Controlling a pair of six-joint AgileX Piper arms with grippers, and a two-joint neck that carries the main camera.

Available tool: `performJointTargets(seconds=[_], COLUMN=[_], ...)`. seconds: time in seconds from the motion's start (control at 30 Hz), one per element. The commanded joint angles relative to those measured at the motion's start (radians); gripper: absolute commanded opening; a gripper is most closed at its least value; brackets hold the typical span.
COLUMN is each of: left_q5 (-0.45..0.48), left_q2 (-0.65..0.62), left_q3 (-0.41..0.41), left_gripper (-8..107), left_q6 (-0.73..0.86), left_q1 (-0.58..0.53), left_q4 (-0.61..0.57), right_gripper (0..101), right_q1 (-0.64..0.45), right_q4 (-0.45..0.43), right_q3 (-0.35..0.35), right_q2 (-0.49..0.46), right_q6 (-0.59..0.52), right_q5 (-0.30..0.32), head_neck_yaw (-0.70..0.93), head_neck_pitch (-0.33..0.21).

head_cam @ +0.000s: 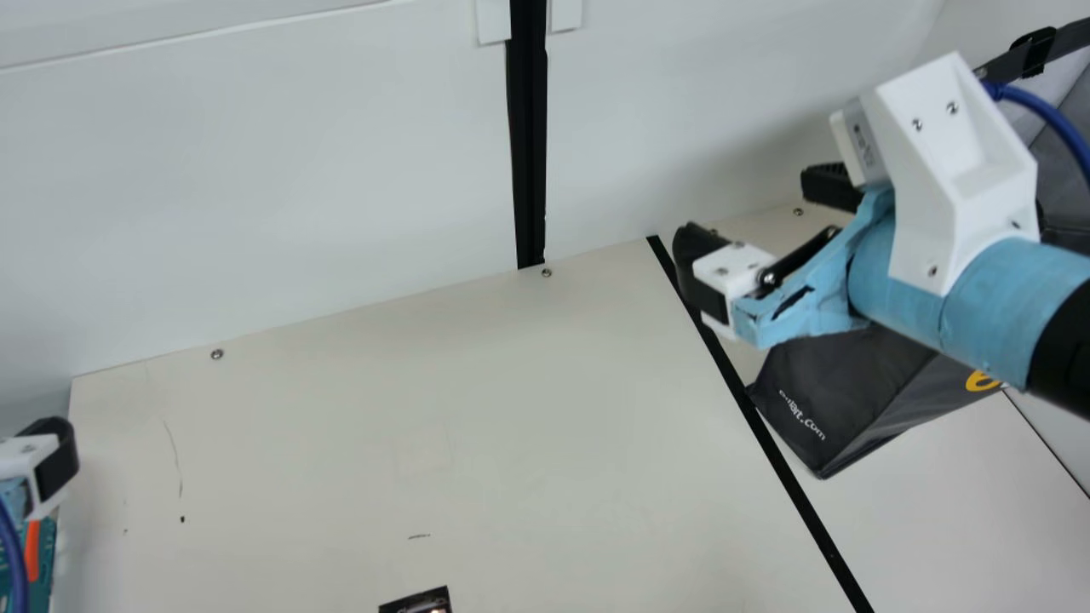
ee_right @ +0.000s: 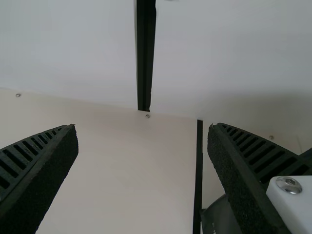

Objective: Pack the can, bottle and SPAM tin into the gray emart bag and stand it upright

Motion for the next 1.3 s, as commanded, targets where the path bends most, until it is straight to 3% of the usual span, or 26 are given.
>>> performJointTargets(seconds=[0.0,0.23,1.27], left_q5=[0.0,0.0,0.0], left_q2=[0.0,0.0,0.0], left_q3=[0.0,0.0,0.0], left_gripper=[90,90,90], left_q6=[0.0,0.0,0.0], left_q1=[0.0,0.0,0.0], left_q4=[0.0,0.0,0.0], right_gripper=[95,95,95], right_q1=[0.006,0.033,0.033], right_q4=[0.0,-0.003,-0.002], right_q3=[0.036,0.115,0.115], right_q2=[-0.017,-0.06,-0.06], right_q6=[0.011,0.049,0.05], right_q5=[0.002,-0.009,-0.008], head_neck_yaw=[-0.001,-0.001,-0.001], head_neck_pitch=[-0.023,-0.023,-0.023])
